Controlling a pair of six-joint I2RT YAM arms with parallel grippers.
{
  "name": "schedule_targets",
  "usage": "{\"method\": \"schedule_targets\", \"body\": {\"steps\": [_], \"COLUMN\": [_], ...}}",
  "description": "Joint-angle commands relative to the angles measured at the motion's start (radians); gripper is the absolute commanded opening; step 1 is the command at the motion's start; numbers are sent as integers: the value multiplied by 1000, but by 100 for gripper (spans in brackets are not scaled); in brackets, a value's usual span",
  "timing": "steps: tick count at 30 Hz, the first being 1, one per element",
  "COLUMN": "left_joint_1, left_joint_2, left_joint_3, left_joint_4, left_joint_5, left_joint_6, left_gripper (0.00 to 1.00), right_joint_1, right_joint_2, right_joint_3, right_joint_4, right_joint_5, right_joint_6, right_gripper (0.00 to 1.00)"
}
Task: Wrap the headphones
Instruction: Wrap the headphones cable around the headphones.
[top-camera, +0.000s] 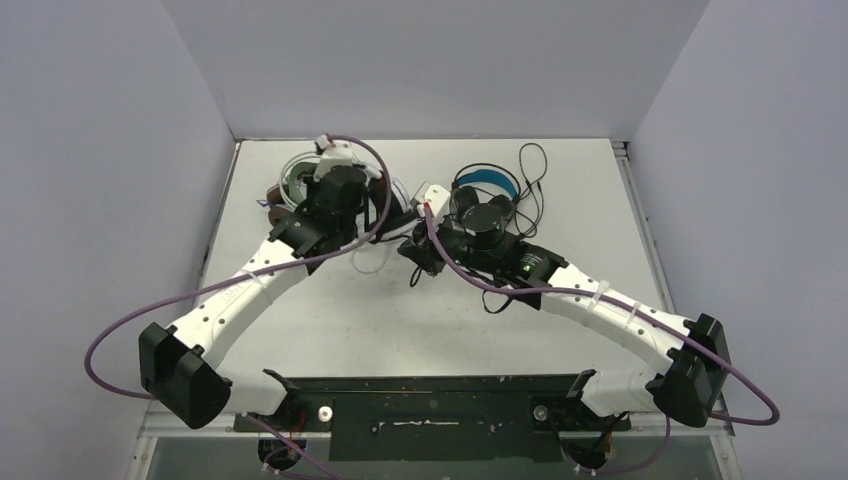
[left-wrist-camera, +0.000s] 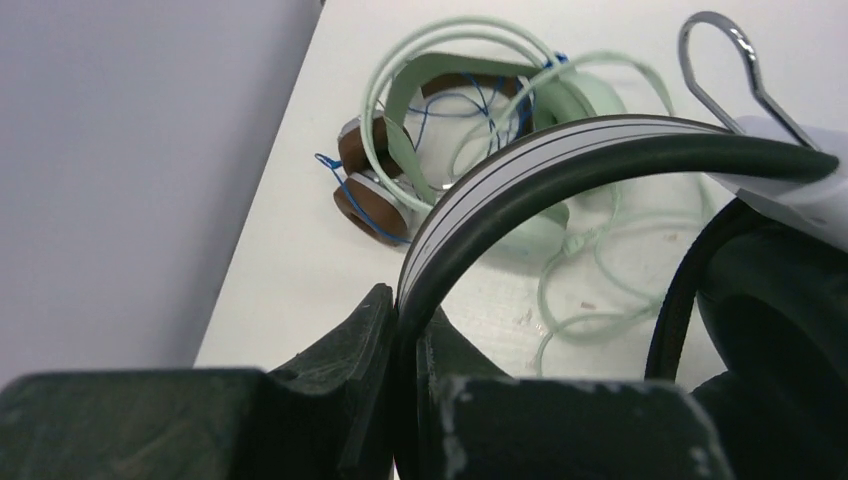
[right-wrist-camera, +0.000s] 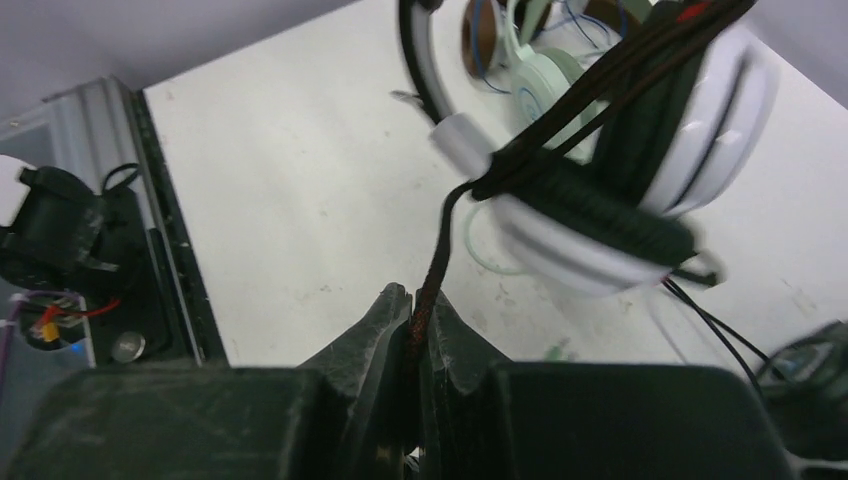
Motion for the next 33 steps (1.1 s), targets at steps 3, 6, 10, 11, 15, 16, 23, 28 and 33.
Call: {"method": "schedule_targets", "body": {"steps": [3, 6, 10, 11, 15, 16, 23, 28, 33], "left_joint_1": [-104, -119, -128, -128, -131, -131, -130, -128, -107], "left_joint_2": [-98, -128, -162, -169, -174, -175, -231, -200, -145], "left_joint_3": [-182, -209, -201, -193, -151, -140, -60, 53, 199], "left_joint_4": [262, 213, 109, 85, -14, -32, -98, -182, -246], "left_joint_5": [-27, 72, 301, 359, 524, 549, 802, 978, 1109], "left_joint_6": [359, 373, 371, 366, 343, 336, 309, 220, 66], "left_gripper": [0, 0, 0, 0, 0, 0, 0, 0, 0], "right_joint_1": [-11, -29, -77, -87, -130, -141, -206, -231, -285], "right_joint_2": [-22, -15, 2, 3, -1, 0, 35, 17, 1], "right_joint_3": [58, 55, 22, 13, -25, -33, -81, -147, -246], "right_joint_4": [-133, -147, -115, -102, -49, -39, 30, 140, 282], "right_joint_5": [254, 345, 407, 412, 409, 404, 386, 260, 120], "right_joint_6": [-102, -121, -128, -127, -112, -106, -30, -11, 54], "right_gripper": [2, 3, 5, 7, 11, 12, 21, 22, 26]}}
